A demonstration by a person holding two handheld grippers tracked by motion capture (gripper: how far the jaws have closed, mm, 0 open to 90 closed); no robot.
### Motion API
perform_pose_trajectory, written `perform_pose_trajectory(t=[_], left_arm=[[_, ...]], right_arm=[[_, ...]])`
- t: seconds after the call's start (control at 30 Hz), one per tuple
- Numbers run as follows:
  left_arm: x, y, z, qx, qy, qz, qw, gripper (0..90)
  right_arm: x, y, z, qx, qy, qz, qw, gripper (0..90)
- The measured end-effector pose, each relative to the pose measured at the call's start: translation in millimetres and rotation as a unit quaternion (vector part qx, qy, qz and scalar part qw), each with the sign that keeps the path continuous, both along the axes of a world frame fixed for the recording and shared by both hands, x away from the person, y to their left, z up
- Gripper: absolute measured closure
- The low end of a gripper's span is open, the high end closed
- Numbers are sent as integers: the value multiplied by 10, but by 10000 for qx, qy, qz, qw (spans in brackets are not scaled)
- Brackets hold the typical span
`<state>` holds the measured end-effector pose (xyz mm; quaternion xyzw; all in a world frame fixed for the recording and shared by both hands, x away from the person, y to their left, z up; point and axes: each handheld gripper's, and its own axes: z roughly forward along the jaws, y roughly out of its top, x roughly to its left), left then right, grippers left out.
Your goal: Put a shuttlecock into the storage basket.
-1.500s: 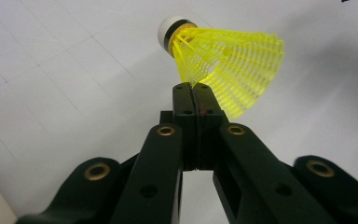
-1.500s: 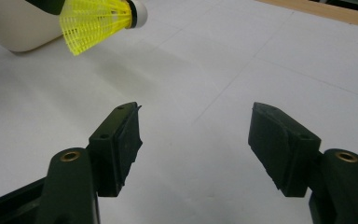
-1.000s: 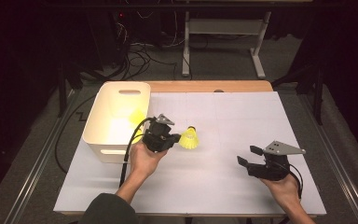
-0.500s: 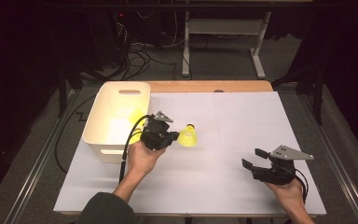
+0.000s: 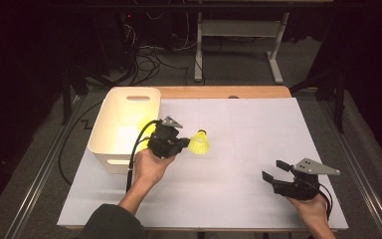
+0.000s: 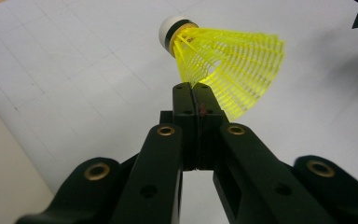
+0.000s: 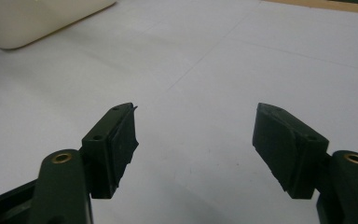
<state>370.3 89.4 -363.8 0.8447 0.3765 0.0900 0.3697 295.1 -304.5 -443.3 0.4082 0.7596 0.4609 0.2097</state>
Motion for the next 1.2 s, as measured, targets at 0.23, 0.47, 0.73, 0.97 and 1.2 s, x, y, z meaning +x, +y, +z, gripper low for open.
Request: perform_pose_trajectory(t=[0.23,0.47,0.73,0.97,1.2], left_arm=[[2,18,40,-4,-38,72,10000,900],[22,16,98,13,-46,75,10000,900],[36,23,151,-29,-39,78,10000,900],[41,47,230,-12,-93,91,9999,900],[63,95,345,21,-133,101,9999,900]], right_arm=[[-53,-83,-39,25,-56,-94,9999,297],[-91,-161,-63,41,-82,-213,9997,297],[-115,-176,-97,45,-104,-244,9996,297],[-133,-197,-126,21,-61,-262,9996,297],[-148,-216,-155,-31,-52,-277,9996,295]])
